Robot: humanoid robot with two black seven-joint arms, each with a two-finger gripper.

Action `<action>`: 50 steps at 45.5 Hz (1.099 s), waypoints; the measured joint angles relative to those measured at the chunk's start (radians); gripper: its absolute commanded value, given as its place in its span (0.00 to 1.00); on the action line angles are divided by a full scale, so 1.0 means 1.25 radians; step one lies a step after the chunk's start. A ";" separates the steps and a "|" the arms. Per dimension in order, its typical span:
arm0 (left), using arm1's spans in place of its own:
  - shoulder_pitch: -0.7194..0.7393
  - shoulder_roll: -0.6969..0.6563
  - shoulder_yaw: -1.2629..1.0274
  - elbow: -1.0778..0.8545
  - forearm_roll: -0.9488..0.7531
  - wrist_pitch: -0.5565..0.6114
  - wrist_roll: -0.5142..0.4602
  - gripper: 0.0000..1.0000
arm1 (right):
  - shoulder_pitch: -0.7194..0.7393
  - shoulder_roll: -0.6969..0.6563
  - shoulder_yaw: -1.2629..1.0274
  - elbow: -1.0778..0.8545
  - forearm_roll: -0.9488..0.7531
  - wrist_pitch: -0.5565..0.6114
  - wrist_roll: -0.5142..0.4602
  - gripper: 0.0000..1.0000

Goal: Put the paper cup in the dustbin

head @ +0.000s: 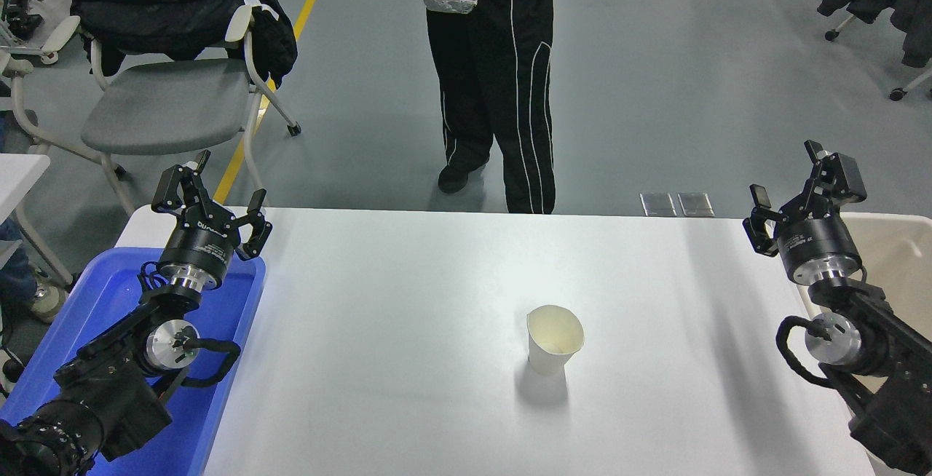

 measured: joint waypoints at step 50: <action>0.000 0.000 0.000 0.000 0.000 0.000 0.000 1.00 | -0.020 0.002 0.001 -0.001 0.001 0.005 0.000 1.00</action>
